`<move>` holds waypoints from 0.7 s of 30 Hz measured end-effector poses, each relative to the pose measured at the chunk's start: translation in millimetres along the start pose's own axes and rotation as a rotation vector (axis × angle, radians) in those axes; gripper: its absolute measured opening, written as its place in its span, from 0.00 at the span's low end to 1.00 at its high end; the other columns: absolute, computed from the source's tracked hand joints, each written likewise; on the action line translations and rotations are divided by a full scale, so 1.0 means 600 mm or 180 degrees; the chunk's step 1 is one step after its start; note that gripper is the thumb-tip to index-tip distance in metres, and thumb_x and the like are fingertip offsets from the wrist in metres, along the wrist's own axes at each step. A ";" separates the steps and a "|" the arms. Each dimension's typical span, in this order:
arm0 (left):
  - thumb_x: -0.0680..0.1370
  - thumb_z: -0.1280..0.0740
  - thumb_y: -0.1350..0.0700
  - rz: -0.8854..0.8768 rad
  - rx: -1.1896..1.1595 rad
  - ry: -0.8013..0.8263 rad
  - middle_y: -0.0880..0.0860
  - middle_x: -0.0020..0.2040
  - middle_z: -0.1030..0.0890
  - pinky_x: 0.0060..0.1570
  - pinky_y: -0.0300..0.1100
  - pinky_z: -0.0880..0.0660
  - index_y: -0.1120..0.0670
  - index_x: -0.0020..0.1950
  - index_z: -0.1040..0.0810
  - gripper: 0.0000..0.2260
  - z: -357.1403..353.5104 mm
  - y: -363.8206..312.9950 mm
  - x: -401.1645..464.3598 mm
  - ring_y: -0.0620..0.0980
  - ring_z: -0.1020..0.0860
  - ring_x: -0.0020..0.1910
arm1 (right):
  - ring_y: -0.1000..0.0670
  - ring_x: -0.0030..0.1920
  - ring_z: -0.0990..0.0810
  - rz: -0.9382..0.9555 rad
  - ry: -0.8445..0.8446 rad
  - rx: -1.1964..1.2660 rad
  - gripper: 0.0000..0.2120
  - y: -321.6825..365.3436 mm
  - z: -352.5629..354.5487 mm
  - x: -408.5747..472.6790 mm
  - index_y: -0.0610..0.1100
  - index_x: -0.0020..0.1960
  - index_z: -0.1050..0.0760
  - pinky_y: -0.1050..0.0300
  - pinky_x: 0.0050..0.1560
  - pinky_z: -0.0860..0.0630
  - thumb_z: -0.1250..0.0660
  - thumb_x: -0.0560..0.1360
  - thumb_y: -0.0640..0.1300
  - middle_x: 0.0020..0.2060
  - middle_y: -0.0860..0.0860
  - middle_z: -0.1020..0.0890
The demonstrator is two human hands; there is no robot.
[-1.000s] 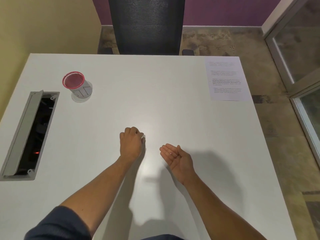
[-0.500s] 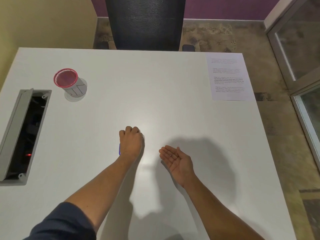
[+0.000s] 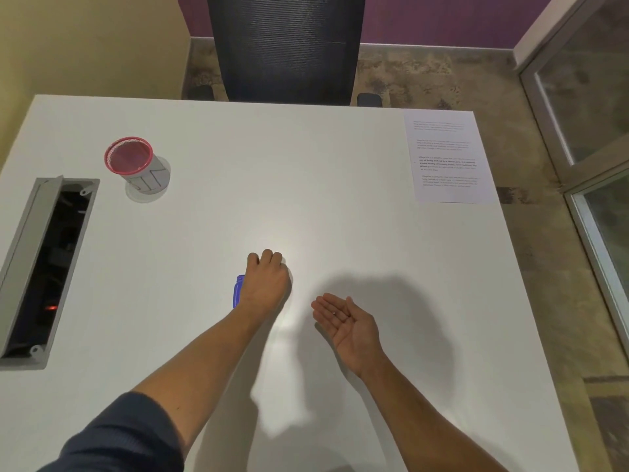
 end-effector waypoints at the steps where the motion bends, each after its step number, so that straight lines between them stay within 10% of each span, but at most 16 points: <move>1: 0.67 0.36 0.64 -0.0035 0.0031 0.0030 0.51 0.41 0.22 0.44 0.47 0.31 0.54 0.38 0.22 0.06 -0.001 0.000 0.003 0.53 0.25 0.44 | 0.39 0.57 0.17 -0.0005 -0.0004 -0.0005 0.20 -0.001 0.000 0.001 0.31 0.57 0.21 0.49 0.52 0.17 0.43 0.83 0.47 0.56 0.36 0.17; 12: 0.74 0.44 0.64 -0.0081 0.0214 0.0078 0.54 0.51 0.24 0.52 0.47 0.33 0.57 0.50 0.24 0.11 -0.018 -0.002 0.025 0.55 0.28 0.52 | 0.40 0.57 0.17 -0.0026 -0.0030 -0.0016 0.20 -0.004 0.005 0.009 0.32 0.56 0.20 0.49 0.52 0.17 0.42 0.83 0.48 0.56 0.36 0.17; 21: 0.77 0.40 0.56 0.0016 -0.2004 -0.0444 0.57 0.45 0.22 0.47 0.49 0.32 0.59 0.43 0.24 0.09 0.022 -0.036 -0.010 0.58 0.27 0.47 | 0.39 0.54 0.16 0.0106 -0.0014 0.0170 0.19 0.002 0.000 0.006 0.30 0.57 0.21 0.49 0.50 0.17 0.41 0.82 0.46 0.53 0.35 0.16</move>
Point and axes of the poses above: each hand's wrist, its own x-axis towards the middle knuckle, its own z-axis out of the back of the hand, y = z × x, the point moved 2 cm from there along x, towards the middle knuckle
